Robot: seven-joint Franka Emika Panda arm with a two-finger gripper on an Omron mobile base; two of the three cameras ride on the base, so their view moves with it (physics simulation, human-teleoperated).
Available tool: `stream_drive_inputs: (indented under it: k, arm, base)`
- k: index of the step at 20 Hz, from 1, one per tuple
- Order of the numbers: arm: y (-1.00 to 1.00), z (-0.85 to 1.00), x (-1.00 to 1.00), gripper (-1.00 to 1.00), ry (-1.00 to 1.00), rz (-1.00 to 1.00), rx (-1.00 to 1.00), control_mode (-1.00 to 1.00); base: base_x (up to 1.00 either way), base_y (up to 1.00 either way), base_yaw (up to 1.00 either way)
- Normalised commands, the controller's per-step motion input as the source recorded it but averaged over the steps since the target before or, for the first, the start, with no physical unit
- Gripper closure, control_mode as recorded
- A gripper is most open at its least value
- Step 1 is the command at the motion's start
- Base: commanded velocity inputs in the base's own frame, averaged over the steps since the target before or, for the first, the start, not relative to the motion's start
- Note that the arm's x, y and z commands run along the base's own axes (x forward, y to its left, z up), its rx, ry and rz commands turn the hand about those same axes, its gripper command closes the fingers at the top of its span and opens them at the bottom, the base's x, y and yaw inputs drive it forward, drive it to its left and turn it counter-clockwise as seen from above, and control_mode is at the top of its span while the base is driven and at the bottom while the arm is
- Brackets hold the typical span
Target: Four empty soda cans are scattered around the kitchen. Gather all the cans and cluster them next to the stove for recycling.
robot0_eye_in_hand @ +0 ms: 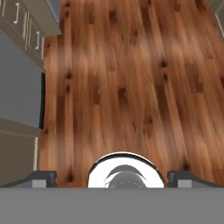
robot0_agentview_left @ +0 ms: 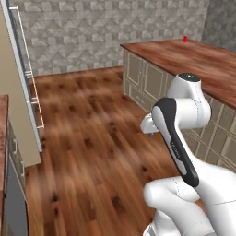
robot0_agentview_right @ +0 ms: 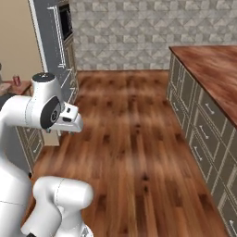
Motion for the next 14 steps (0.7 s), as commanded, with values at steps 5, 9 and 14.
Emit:
stream_drive_inputs:
  k: [5,9,14]
  arm:
    - [0.0,0.0,0.0,-1.0,0.0,0.0,0.0,1.0]
    - [0.0,0.0,0.0,-1.0,0.0,0.0,0.0,1.0]
    - [0.0,0.0,0.0,-1.0,0.0,0.0,0.0,1.0]
  base:
    - [-0.08,-0.31,-0.31]
    - [-0.12,-0.31,-0.3]
    - [-0.14,-0.29,-0.3]
